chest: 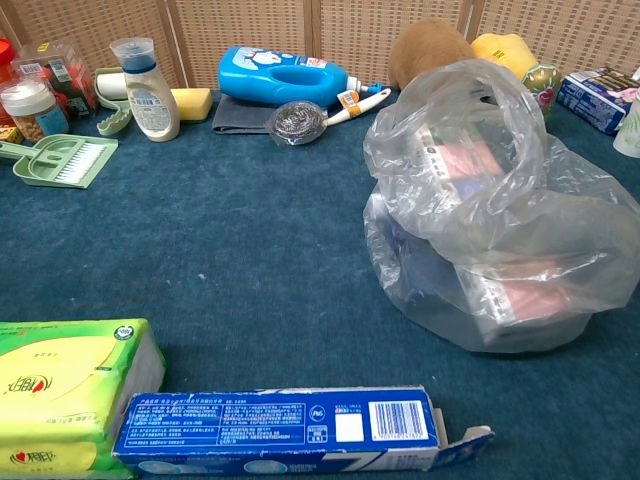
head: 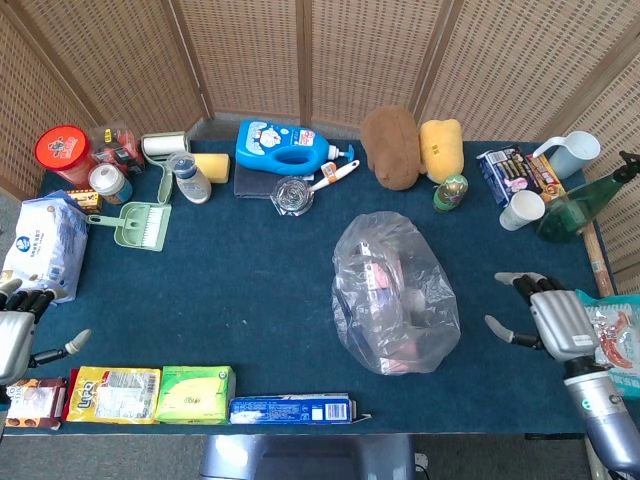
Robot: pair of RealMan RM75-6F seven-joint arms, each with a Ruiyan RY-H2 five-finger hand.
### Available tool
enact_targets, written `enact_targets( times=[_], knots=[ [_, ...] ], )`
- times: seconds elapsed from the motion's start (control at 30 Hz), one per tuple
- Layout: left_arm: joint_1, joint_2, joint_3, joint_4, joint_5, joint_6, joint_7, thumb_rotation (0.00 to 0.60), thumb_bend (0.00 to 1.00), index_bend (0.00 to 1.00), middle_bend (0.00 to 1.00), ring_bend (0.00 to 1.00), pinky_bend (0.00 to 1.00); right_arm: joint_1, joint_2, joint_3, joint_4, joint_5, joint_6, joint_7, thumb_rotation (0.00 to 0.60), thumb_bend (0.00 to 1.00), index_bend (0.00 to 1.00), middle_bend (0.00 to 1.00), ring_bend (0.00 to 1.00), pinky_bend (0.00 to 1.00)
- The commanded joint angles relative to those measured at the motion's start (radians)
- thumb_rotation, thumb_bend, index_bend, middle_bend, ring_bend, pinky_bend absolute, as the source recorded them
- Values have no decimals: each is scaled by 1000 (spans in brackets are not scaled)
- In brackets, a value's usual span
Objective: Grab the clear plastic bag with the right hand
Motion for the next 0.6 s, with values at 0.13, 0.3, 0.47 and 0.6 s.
enact_targets(
  times=[0.13,0.3,0.47,0.6],
  knots=[
    [-10,0,-7,7,-9,-14,-1,0,156,295,356,319,146,77,-43,16,5,18,-91,-44,99,329,265,293,231,214],
    [-16,0,-11,14,-16,-20,-7,0,155,295,356,319,146,128,-74,20,3,38,-150,-86,97,325,284,293,230,214],
    [-18,-5,-11,31,-25,-30,-22,0,155,295,357,320,146,172,-100,30,-22,71,-203,-94,98,321,292,293,230,213],
    [-20,-11,-10,48,-29,-36,-39,0,156,294,357,319,146,208,-116,36,-52,98,-247,-100,99,320,292,293,231,214]
  ],
)
